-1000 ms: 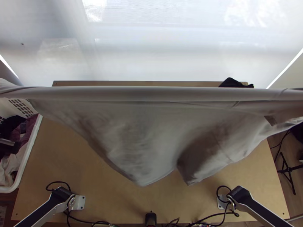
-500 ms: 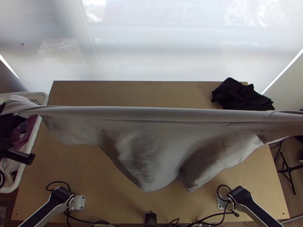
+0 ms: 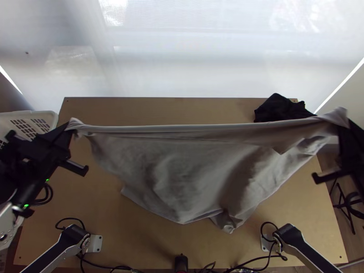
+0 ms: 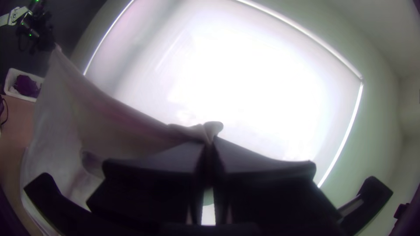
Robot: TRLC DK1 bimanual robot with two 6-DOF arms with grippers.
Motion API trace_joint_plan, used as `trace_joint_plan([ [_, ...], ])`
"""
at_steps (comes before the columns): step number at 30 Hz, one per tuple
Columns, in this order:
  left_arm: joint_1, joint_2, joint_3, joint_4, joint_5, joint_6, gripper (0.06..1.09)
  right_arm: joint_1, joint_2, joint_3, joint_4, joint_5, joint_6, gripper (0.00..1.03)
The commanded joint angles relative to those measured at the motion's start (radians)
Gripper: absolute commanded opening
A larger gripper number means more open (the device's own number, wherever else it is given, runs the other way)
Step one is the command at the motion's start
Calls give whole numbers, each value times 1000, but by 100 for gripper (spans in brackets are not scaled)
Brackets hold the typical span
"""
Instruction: Fold the t-shirt
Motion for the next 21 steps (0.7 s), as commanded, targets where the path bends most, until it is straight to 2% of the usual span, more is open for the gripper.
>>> trace_joint_plan([
  [1,-17,69,-152,137,8,-59,9,-1,91,-150,111,-7,48,3],
  [9,2,218,-232,325,8,-71,9,-37,288,-247,270,-17,82,3],
  [15,82,365,-239,461,8,-128,9,-119,456,-242,390,-72,97,3],
  [21,158,521,-221,542,8,-181,9,-174,650,-178,419,-87,193,3],
])
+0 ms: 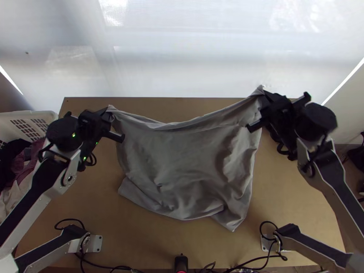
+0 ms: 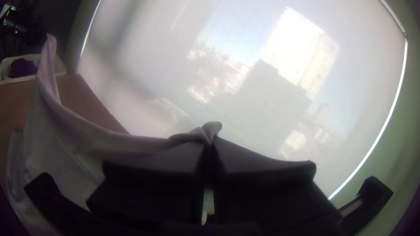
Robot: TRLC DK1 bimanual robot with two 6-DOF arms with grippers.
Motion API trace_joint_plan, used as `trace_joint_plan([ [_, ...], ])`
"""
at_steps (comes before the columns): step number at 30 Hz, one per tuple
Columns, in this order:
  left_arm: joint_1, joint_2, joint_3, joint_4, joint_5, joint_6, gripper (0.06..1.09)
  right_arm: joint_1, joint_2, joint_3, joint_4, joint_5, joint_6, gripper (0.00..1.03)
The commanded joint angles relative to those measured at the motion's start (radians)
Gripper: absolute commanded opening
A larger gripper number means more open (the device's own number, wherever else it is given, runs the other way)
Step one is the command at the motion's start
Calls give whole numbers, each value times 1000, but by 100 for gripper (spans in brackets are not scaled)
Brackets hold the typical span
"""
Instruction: Fold the t-shirt
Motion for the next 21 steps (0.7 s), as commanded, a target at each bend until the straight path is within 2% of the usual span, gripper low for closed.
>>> trace_joint_plan([
  [1,95,188,5,117,0,-60,9,-73,227,53,59,-20,89,3],
  [9,210,392,68,198,21,-109,9,-122,476,176,65,-42,170,3],
  [21,239,672,221,251,24,-117,9,-145,838,484,39,-59,190,3],
])
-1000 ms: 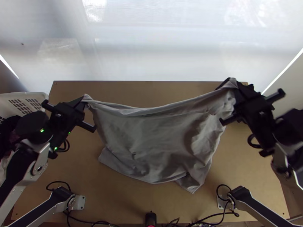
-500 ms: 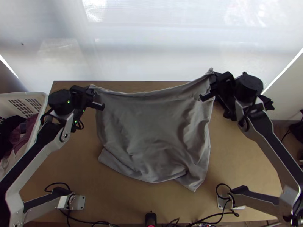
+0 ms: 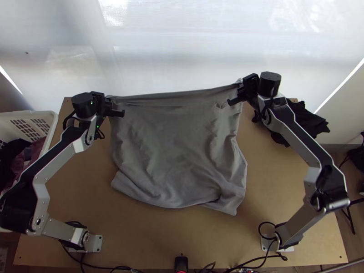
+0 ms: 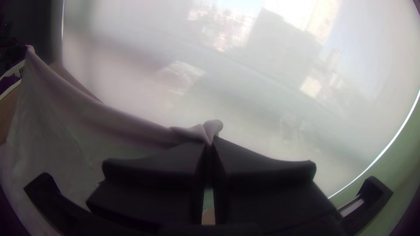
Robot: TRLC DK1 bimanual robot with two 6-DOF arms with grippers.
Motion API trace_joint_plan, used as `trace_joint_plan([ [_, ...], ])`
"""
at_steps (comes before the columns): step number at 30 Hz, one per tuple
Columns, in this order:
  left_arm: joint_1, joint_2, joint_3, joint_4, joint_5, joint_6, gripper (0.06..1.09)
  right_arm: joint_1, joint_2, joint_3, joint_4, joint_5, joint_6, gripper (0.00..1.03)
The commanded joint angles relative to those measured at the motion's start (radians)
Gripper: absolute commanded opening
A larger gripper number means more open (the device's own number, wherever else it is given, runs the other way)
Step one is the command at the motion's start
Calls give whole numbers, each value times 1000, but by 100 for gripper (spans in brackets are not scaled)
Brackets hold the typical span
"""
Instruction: Fold the t-shirt
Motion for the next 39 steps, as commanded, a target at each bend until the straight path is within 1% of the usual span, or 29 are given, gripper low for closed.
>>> trace_joint_plan([
  [1,19,172,89,26,2,-8,9,-20,211,185,-18,-5,17,3],
  [9,8,322,169,52,1,-16,9,-25,355,293,-38,-7,6,3],
  [19,8,445,278,55,-2,-25,9,-26,458,383,-46,-7,18,3],
  [25,10,510,327,75,-2,-26,9,-25,485,412,-54,-5,27,3],
  [27,11,537,345,87,-4,-26,9,-31,500,429,-38,-4,37,3],
  [30,11,572,396,87,-5,-40,9,-45,534,485,-41,2,83,3],
  [33,7,605,436,75,-7,-49,9,-41,568,514,-69,4,86,3],
  [37,5,628,437,70,-10,-49,9,-37,594,515,-70,4,84,3],
  [39,8,626,428,63,-10,-49,9,-34,596,517,-73,4,101,3],
])
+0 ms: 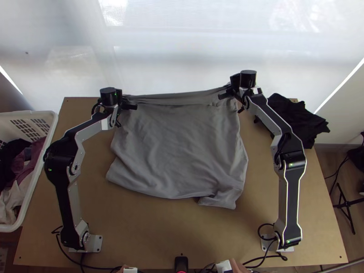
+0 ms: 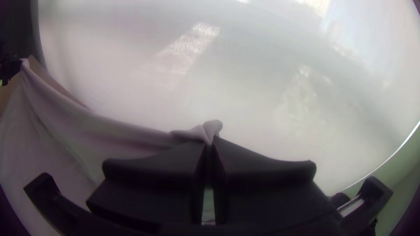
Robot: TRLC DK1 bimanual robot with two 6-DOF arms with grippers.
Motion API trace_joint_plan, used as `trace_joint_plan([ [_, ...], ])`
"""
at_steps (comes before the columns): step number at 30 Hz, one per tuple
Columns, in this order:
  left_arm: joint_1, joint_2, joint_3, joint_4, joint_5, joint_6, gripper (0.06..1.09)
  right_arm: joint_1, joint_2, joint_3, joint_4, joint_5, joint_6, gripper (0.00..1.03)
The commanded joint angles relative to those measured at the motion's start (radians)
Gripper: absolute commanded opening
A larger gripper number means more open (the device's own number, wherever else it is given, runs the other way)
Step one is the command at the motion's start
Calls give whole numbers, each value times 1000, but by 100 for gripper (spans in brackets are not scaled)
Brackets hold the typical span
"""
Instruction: Fold the t-shirt
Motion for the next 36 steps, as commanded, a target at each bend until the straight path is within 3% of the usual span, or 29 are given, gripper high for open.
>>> trace_joint_plan([
  [1,3,32,16,-18,0,-4,9,8,34,32,-18,0,33,3],
  [4,10,3,4,-35,8,-11,9,20,14,30,-38,0,53,3],
  [9,13,-83,-31,-79,95,-69,9,20,-45,15,-79,-10,108,3],
  [16,15,-169,-134,-87,141,-57,9,13,-144,-103,-91,-46,128,3],
  [28,27,-326,-350,-75,149,-36,9,20,-260,-226,-98,-66,134,3],
  [36,52,-307,-307,-75,152,-13,9,37,-242,-209,-95,-67,121,3],
])
